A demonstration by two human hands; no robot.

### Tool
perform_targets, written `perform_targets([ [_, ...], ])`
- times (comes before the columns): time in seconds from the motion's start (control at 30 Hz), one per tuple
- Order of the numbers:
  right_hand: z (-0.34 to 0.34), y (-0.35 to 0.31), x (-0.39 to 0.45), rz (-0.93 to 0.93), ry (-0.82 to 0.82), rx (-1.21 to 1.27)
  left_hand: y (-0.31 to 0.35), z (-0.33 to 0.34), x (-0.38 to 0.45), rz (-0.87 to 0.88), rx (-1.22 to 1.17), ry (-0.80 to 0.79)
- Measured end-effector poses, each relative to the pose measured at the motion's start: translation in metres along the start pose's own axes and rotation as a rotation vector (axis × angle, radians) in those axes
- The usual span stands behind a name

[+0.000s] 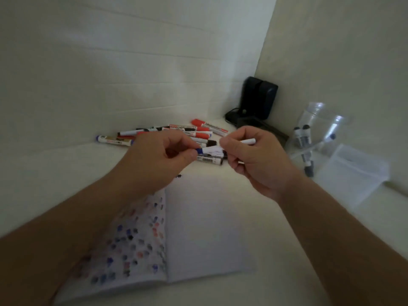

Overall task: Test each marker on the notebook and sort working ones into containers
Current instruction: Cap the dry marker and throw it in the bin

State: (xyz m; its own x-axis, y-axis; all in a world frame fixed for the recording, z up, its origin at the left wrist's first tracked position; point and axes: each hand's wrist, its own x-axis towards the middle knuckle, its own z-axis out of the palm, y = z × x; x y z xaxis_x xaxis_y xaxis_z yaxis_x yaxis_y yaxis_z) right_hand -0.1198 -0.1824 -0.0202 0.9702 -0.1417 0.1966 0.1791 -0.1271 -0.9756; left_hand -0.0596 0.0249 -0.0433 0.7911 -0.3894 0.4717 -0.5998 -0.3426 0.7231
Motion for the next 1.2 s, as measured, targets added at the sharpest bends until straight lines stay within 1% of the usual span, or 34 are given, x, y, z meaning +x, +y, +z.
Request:
perform_targets([
  [0.1, -0.053, -0.009, -0.052, -0.037, 0.106, -0.060, 0.051, 0.019, -0.011, 0.025, -0.040, -0.131],
  [0.17, -0.092, -0.010, -0.107, -0.031, 0.171, -0.036, 0.091, 0.044, -0.027, 0.049, -0.104, -0.213],
  [0.23, -0.127, -0.007, -0.171, -0.004, 0.261, 0.067, 0.131, 0.082, -0.052, 0.072, -0.169, -0.346],
  [0.33, -0.173, 0.012, -0.270, 0.088, 0.478, 0.330, 0.182, 0.154, -0.102, 0.129, -0.226, -0.542],
  [0.4, -0.197, 0.039, -0.329, 0.137, 0.641, 0.466, 0.204, 0.207, -0.134, 0.105, -0.265, -0.697],
  [0.43, -0.207, 0.056, -0.357, 0.191, 0.724, 0.503, 0.209, 0.235, -0.149, 0.065, -0.288, -0.761],
  [0.5, -0.222, 0.099, -0.407, 0.320, 0.884, 0.513, 0.205, 0.295, -0.181, -0.096, -0.312, -0.879],
  [0.6, -0.230, 0.176, -0.465, 0.557, 1.070, 0.507, 0.178, 0.382, -0.226, -0.509, -0.310, -1.066],
  [0.67, -0.226, 0.227, -0.495, 0.700, 1.139, 0.560, 0.157, 0.428, -0.253, -0.765, -0.243, -1.181],
  [0.7, -0.222, 0.252, -0.508, 0.778, 1.170, 0.590, 0.146, 0.446, -0.265, -0.833, -0.176, -1.228],
  [0.73, -0.217, 0.276, -0.519, 0.849, 1.205, 0.623, 0.138, 0.460, -0.275, -0.865, -0.110, -1.262],
  [0.83, -0.204, 0.329, -0.548, 0.998, 1.321, 0.771, 0.121, 0.486, -0.297, -0.908, 0.008, -1.315],
  [0.9, -0.201, 0.352, -0.564, 1.082, 1.350, 0.826, 0.117, 0.495, -0.305, -0.887, 0.072, -1.403],
  [0.97, -0.201, 0.368, -0.576, 1.163, 1.338, 0.819, 0.118, 0.501, -0.305, -0.719, 0.178, -1.539],
  [1.0, -0.201, 0.375, -0.580, 1.191, 1.322, 0.812, 0.119, 0.503, -0.303, -0.635, 0.209, -1.580],
  [1.03, -0.202, 0.379, -0.581, 1.209, 1.307, 0.808, 0.120, 0.503, -0.300, -0.590, 0.208, -1.601],
  [1.1, -0.204, 0.385, -0.581, 1.215, 1.277, 0.799, 0.125, 0.502, -0.290, -0.555, 0.189, -1.627],
  [1.2, -0.214, 0.379, -0.561, 1.201, 1.192, 0.711, 0.137, 0.497, -0.266, -0.471, 0.198, -1.667],
])
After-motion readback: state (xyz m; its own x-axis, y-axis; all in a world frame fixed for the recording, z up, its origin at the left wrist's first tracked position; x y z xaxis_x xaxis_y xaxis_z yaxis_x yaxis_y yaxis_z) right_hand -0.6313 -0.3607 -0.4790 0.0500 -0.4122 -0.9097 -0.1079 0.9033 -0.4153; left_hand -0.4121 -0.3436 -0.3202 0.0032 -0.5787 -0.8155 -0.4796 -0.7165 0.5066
